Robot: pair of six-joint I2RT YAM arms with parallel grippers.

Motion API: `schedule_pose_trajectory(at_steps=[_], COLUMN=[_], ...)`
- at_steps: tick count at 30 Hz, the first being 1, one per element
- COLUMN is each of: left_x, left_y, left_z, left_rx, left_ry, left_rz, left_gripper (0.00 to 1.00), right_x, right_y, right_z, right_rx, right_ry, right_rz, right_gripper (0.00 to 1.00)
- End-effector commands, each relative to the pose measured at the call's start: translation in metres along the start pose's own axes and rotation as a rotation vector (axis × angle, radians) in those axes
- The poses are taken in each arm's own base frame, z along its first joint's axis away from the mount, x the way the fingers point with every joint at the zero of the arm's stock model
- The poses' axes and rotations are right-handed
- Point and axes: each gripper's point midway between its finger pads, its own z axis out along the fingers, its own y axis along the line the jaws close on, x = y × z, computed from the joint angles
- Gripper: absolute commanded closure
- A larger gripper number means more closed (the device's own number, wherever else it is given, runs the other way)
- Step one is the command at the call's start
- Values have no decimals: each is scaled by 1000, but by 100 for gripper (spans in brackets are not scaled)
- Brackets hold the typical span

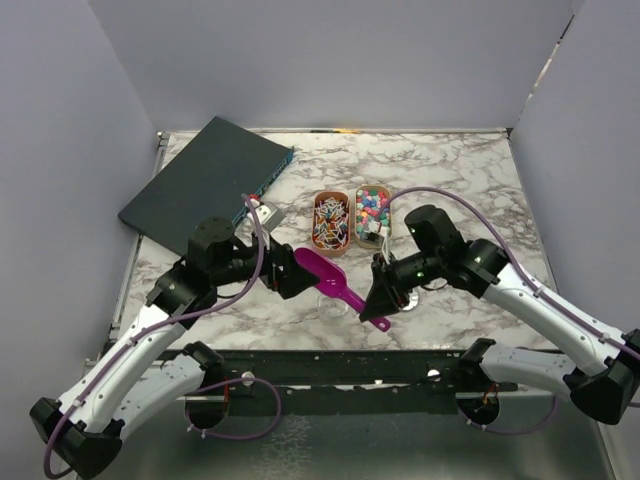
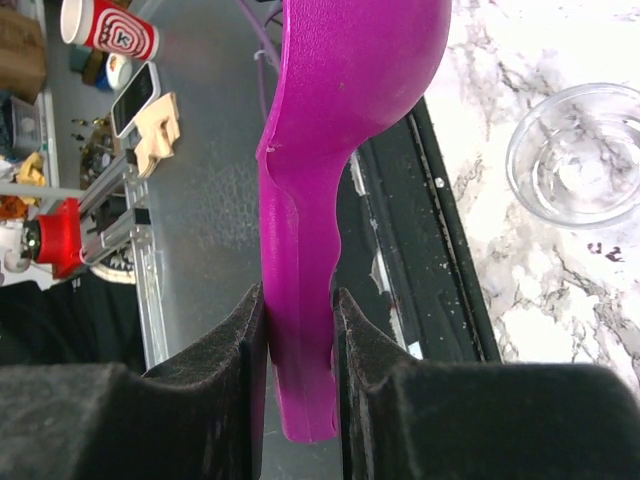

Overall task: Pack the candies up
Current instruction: Pick up the spatula from the center of the board.

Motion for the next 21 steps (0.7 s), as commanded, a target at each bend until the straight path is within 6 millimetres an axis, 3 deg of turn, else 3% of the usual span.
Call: schedule_pose_trajectory(at_steps=[1, 13, 18, 21], left_x=[3, -1, 1, 3], left_y=[-27, -55, -59, -64], left_z=[-12, -23, -25, -28], left_rx=[115, 242, 264, 288], left_ry=[11, 28, 35, 40], left_rz=[-9, -11, -11, -10], left_gripper=[9, 32, 53, 60], right_x=[12, 32, 33, 33], right_y=[24, 39, 39, 38], right_z=[-6, -4, -6, -6], right_rx=[-76, -82, -72, -64], right_ry=[22, 104, 97, 98], right_rz=[-11, -11, -17, -15], right_gripper=[98, 98, 98, 98])
